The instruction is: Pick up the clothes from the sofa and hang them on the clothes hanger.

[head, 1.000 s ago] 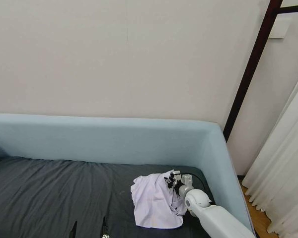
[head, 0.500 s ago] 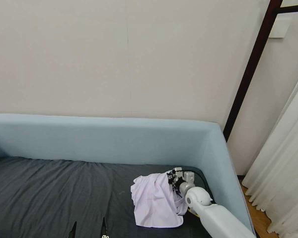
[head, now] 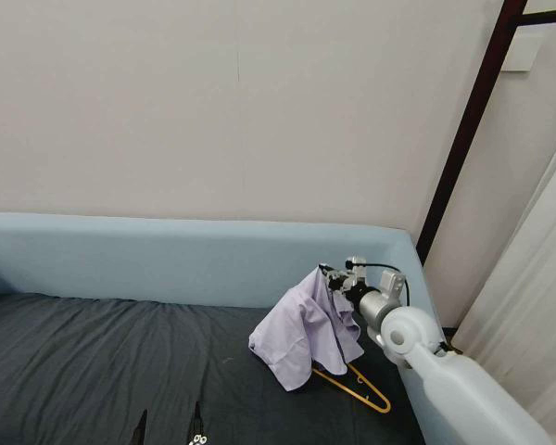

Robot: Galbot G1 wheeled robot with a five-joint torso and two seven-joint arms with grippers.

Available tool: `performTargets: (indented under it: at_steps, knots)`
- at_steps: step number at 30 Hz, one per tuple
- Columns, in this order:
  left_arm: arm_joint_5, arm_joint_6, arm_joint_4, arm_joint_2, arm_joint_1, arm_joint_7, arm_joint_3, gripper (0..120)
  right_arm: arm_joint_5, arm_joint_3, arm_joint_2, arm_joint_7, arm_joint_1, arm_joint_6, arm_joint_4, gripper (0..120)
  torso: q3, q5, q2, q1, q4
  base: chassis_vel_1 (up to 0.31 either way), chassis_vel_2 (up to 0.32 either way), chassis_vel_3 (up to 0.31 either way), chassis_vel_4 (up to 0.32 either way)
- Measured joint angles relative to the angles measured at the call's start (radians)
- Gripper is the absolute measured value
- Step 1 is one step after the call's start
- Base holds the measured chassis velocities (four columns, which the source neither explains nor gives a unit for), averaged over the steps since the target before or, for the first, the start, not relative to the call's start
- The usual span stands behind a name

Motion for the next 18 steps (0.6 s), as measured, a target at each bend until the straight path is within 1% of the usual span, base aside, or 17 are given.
performTargets:
  at_steps: [3, 4, 5, 7, 9, 10, 12, 14, 15, 16, 18]
  knots:
    - [0.000, 0.004, -0.009, 0.006, 0.000, -0.001, 0.000, 100, 0.068, 0.043, -0.070, 0.027, 0.037, -0.034, 0.082, 0, 0.000, 0.0000, 0.000, 0.000, 0.0001, 0.000, 0.000, 0.000, 0.000]
    - [0.000, 0.004, -0.009, 0.006, 0.000, -0.001, 0.000, 100, 0.068, 0.043, -0.070, 0.027, 0.037, -0.034, 0.082, 0, 0.000, 0.0000, 0.000, 0.000, 0.0001, 0.000, 0.000, 0.000, 0.000]
    - [0.000, 0.005, -0.013, 0.008, 0.001, -0.001, 0.000, 100, 0.081, 0.054, -0.091, 0.036, 0.047, -0.044, 0.099, 0, 0.000, 0.0000, 0.000, 0.000, 0.0001, 0.000, 0.000, 0.000, 0.000]
    - [-0.001, 0.013, -0.021, 0.017, 0.003, -0.001, 0.000, 100, 0.143, 0.096, -0.172, 0.065, 0.089, -0.076, 0.143, 0, 0.000, -0.0001, 0.000, 0.000, -0.0001, 0.000, 0.000, 0.000, 0.000]
    - [-0.002, 0.018, -0.026, 0.026, 0.006, -0.001, 0.000, 100, 0.218, 0.132, -0.248, 0.067, 0.131, -0.091, 0.161, 0, 0.000, -0.0001, 0.000, 0.000, -0.0003, 0.000, 0.000, 0.000, 0.000]
    - [-0.002, 0.018, -0.026, 0.026, 0.006, -0.001, 0.000, 100, 0.218, 0.132, -0.248, 0.067, 0.131, -0.091, 0.161, 0, 0.000, -0.0001, 0.000, 0.000, -0.0003, 0.000, 0.000, 0.000, 0.000]
    - [-0.002, 0.021, -0.033, 0.031, 0.010, -0.001, 0.001, 100, 0.298, 0.160, -0.314, 0.066, 0.205, -0.102, 0.165, 0, 0.000, 0.0002, 0.000, 0.000, -0.0002, 0.000, 0.000, 0.000, 0.000]
    - [-0.002, 0.022, -0.038, 0.031, 0.013, -0.001, 0.001, 100, 0.359, 0.167, -0.366, 0.067, 0.309, -0.117, 0.171, 0, 0.000, 0.0000, 0.000, 0.000, 0.0001, 0.000, 0.000, 0.000, 0.000]
    - [-0.002, 0.022, -0.039, 0.031, 0.015, -0.001, 0.001, 100, 0.379, 0.166, -0.384, 0.068, 0.349, -0.123, 0.172, 0, 0.000, -0.0001, 0.000, 0.000, 0.0001, 0.000, 0.000, 0.000, 0.000]
    - [-0.002, 0.022, -0.039, 0.031, 0.015, -0.001, 0.001, 100, 0.379, 0.166, -0.384, 0.068, 0.349, -0.123, 0.172, 0, 0.000, -0.0001, 0.000, 0.000, 0.0001, 0.000, 0.000, 0.000, 0.000]
    - [-0.003, 0.022, -0.041, 0.031, 0.016, -0.002, 0.001, 100, 0.408, 0.162, -0.411, 0.074, 0.419, -0.138, 0.173, 0, 0.000, -0.0003, 0.000, 0.000, 0.0000, 0.000, 0.000, 0.000, 0.000]
